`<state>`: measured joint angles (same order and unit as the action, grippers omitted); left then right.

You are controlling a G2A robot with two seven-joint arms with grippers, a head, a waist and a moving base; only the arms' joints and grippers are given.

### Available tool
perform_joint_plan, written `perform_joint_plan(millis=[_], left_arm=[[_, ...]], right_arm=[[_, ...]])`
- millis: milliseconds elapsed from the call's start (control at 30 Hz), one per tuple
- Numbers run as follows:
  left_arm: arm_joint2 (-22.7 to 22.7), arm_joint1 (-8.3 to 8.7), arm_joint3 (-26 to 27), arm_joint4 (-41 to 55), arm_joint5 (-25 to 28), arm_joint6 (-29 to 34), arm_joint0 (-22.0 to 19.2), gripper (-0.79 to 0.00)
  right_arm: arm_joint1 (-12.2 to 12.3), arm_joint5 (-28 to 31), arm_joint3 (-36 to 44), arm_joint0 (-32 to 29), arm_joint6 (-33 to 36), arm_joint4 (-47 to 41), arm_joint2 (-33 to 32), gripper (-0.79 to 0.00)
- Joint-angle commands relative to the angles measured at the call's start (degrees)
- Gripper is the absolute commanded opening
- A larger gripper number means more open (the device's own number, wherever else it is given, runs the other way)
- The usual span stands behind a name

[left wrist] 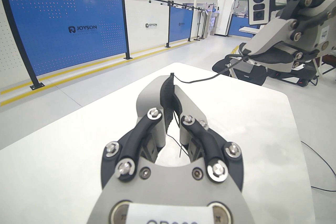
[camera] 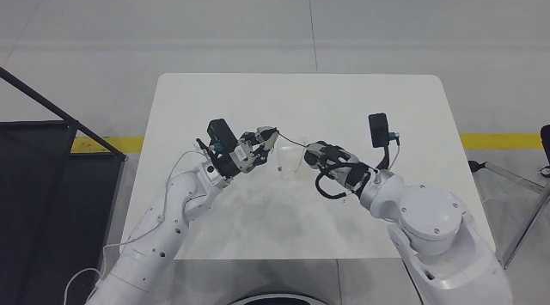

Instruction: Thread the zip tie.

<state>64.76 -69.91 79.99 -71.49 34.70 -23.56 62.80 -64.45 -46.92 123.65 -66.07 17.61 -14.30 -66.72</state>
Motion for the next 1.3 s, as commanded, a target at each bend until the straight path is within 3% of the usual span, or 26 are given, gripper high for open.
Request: perform_joint_plan(millis=[0, 733, 1267], left_arm=[[0.00, -0.01, 0.08, 0.05, -0.18, 0.12, 0.10, -0.785], [0.11, -0.12, 1.81, -0.05, -0.81, 2.36, 1.03, -0.785], [0.33, -0.27, 1.74, 0.33, -1.21, 2.12, 1.23, -0.785]], right_arm=[[-0.03, 0.76, -0.07, -0.28, 0.01, -0.25, -0.22, -0.785], [-0.36, 10.33, 0.50, -4.19, -0.54, -2.04, -2.51, -0.785], [-0.58, 11.74, 0.68, -5.33, -0.44, -1.13, -2.47, -0.785]])
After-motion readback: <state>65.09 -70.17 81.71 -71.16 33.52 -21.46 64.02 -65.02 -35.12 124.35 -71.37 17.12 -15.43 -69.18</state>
